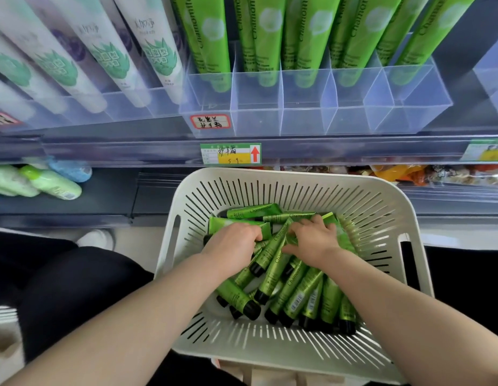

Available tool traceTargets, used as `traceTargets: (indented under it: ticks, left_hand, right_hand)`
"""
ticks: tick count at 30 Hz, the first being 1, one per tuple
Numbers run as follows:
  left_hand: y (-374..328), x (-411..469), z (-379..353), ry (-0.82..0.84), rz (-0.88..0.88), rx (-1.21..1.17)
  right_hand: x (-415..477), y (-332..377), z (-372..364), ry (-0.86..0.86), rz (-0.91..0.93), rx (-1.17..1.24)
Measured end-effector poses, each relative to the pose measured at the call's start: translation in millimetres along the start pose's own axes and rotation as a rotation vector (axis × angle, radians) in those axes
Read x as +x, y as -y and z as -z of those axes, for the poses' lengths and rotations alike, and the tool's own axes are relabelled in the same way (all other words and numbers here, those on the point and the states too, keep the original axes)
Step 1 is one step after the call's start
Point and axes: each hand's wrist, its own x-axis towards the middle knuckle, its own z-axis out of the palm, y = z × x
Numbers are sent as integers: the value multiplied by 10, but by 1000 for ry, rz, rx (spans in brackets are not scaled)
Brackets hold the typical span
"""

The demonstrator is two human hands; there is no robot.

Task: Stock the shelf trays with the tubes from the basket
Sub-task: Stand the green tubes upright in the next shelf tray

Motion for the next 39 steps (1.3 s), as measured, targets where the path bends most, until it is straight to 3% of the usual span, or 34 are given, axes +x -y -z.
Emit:
traceTargets:
  ticks: [6, 12, 14, 17, 25, 32, 36, 39]
  left_hand:
    - [-19, 11, 78, -7, 24, -11]
    - [-205, 165, 112, 17, 42, -5]
    - [-291, 261, 79, 70, 81, -24]
    - [-423, 420, 4, 125, 159, -38]
    - [-655, 682, -116, 202, 182, -16]
    - [-844, 761, -245, 167, 298, 1]
    - [-826, 640, -240, 210, 210, 41]
    - [-736, 458, -165, 121, 167, 6]
  right_hand:
    - [-220, 50, 147, 92, 58, 319]
    - [-693, -155, 742, -271, 185, 163]
    - [-837, -251, 919, -323, 215, 75]
    - [-980, -432, 1030, -348, 217, -38]
    - [-770, -425, 1010, -366, 251, -15]
    - [-776, -433, 950, -422, 283, 45]
    - [-762, -441, 943, -422, 277, 37]
    - [-776, -421, 947, -423, 279, 12]
